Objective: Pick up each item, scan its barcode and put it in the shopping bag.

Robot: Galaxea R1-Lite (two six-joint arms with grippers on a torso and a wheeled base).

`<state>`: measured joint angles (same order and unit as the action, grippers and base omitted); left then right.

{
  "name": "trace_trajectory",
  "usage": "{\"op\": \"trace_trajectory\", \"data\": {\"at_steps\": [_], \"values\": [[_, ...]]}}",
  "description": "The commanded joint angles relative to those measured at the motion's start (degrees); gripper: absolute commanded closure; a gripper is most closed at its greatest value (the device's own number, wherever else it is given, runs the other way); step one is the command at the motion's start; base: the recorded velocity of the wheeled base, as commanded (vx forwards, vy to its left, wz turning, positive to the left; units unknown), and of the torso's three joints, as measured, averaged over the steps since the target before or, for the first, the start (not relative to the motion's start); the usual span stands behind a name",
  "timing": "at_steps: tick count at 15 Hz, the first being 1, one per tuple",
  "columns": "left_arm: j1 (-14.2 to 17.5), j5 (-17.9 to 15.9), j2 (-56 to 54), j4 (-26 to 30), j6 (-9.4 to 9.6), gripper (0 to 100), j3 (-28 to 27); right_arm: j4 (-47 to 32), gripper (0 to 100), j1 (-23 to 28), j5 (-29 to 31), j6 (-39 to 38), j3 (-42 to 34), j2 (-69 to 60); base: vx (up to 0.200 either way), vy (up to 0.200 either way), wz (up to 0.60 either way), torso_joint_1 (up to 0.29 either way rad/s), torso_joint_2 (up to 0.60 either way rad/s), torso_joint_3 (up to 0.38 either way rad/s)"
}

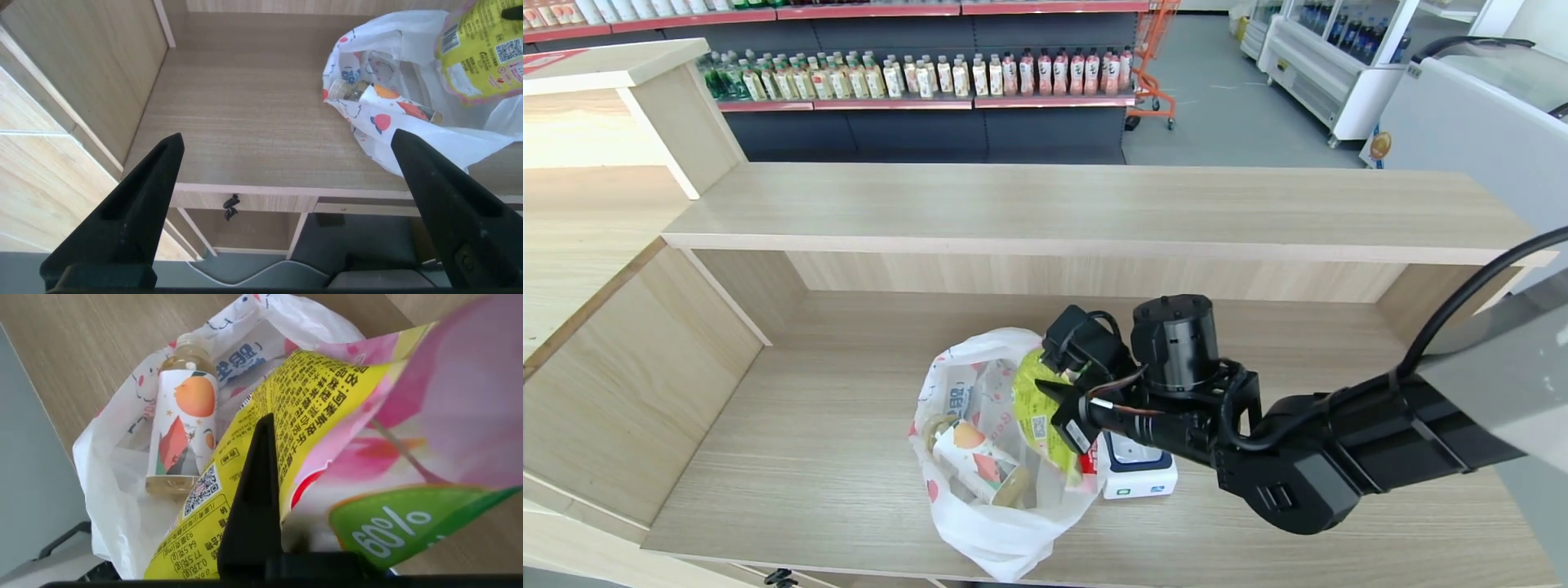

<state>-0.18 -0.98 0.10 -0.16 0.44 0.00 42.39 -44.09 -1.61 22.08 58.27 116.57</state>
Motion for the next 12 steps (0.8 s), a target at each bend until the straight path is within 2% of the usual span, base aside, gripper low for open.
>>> {"op": "trace_trajectory", "data": {"at_steps": [1, 5, 12], "values": [[0.0, 0.0, 0.0, 0.0, 0.00, 0, 0.0, 3.0, 100, 0.4, 0.0, 0.1, -2.7, 0.9, 0.000, 0.000, 0.00, 0.000, 0.00, 0.000], [0.0, 0.0, 0.0, 0.0, 0.00, 0, 0.0, 8.5, 100, 2.0, -0.1, 1.0, -5.0, 2.3, 0.000, 0.000, 0.00, 0.000, 0.00, 0.000], [0.0, 0.0, 0.0, 0.0, 0.00, 0, 0.0, 8.6, 100, 2.0, -0.7, 1.0, -5.4, 2.5, 0.000, 0.000, 0.00, 0.000, 0.00, 0.000]]}}
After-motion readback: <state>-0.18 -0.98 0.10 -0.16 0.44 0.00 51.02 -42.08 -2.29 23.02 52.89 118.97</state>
